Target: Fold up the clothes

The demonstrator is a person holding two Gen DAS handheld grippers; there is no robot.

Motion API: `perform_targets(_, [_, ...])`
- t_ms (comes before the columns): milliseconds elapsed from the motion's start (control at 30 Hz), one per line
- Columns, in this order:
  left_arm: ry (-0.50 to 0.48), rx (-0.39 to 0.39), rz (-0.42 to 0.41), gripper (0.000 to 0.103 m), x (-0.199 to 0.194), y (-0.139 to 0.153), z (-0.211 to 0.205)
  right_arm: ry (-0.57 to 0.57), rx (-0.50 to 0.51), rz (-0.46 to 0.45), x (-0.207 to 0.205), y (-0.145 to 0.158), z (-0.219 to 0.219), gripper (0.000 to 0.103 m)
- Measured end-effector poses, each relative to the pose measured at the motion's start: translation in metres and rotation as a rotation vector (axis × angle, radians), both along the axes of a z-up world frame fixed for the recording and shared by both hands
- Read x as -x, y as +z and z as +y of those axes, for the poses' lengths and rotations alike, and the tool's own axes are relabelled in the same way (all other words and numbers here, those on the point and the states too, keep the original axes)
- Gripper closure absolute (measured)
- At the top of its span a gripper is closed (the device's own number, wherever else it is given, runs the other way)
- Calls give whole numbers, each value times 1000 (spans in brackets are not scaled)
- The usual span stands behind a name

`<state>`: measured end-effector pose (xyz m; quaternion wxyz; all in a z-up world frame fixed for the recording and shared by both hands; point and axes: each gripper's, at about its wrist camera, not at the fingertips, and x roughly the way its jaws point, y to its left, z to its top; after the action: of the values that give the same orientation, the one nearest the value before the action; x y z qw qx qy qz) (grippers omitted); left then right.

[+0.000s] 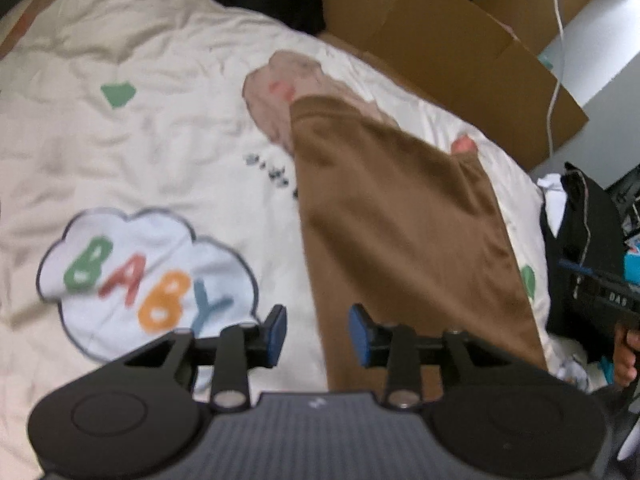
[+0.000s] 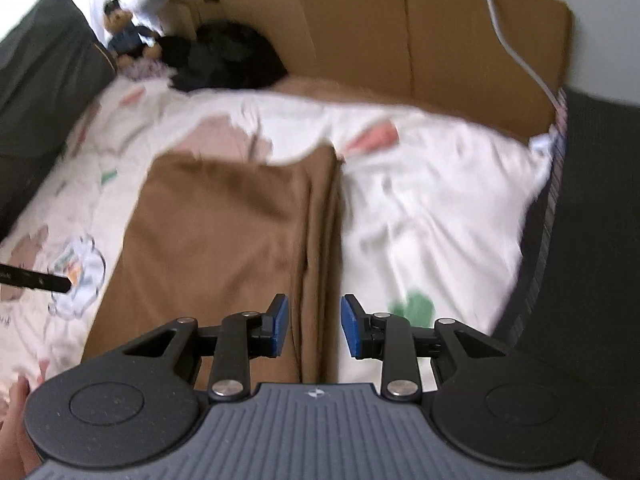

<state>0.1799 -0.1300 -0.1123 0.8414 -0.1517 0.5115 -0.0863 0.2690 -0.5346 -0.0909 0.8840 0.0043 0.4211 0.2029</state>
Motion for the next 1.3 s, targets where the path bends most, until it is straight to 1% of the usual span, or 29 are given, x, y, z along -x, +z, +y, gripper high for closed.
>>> perform_targets(33, [-6,-2,-7,64,-4,-1,0,11,-5,-9,-5,-2,3,75])
perform_targets(100, [-12,-3,-17,64,-11,-4,1,24,-15,-17,-13,-5,7,76])
perform_targets(200, [7,6,-23,64,-20,-10,5,31,-22,-7,-34,-16,13,76])
perform_targets(300, [30,34,-53,64,-31,-16,9,26,-51,-8,-47,-20,13,76])
perform_targets(433, [30,34,-87,64,-48,-19,9,30,-90,-24,-64,-23,16,76])
perform_targets(533, [46,40,-98,63,-60,-22,10,39,-89,-36,-77,-26,23,75])
perform_targets(600, [66,57,-109,61,-70,-24,10,37,-75,-38,-87,-30,28,75])
perform_targets(700, [73,53,-132,57,-80,-29,7,86,-76,-47,-90,-36,35,75])
perform_targets(800, [76,54,-122,55,-90,-40,5,113,-57,-22,-94,-48,39,75])
perform_targets(833, [77,52,-119,56,-91,-42,5,121,-51,-19,-95,-52,40,76])
perform_targets(867, [79,46,-110,56,-93,-47,4,129,-45,-16,-96,-56,40,87])
perform_targets(900, [81,40,-102,56,-95,-52,4,128,-49,-17,-96,-57,39,92])
perform_targets(933, [77,29,-106,57,-95,-54,3,128,-53,-18,-97,-58,37,96])
perform_targets(967, [73,18,-111,59,-95,-56,3,128,-56,-19,-97,-59,35,97])
perform_targets(1000, [69,6,-115,63,-95,-59,2,127,-60,-20,-98,-60,34,97])
perform_targets(1100, [70,-18,-118,67,-96,-55,3,117,-79,-23,-99,-60,30,98])
perform_targets(1167, [103,-24,-140,70,-97,-49,7,103,-105,-22,-101,-58,27,98])
perform_targets(1200, [120,-27,-151,69,-97,-45,9,100,-111,-25,-101,-56,26,98])
perform_targets(1233, [122,-2,-154,69,-99,-44,11,97,-117,-28,-101,-54,26,98])
perform_targets(1267, [123,23,-158,67,-100,-43,14,99,-119,-33,-101,-52,25,97])
perform_targets(1300, [122,29,-157,63,-101,-42,14,94,-125,-35,-101,-51,24,97])
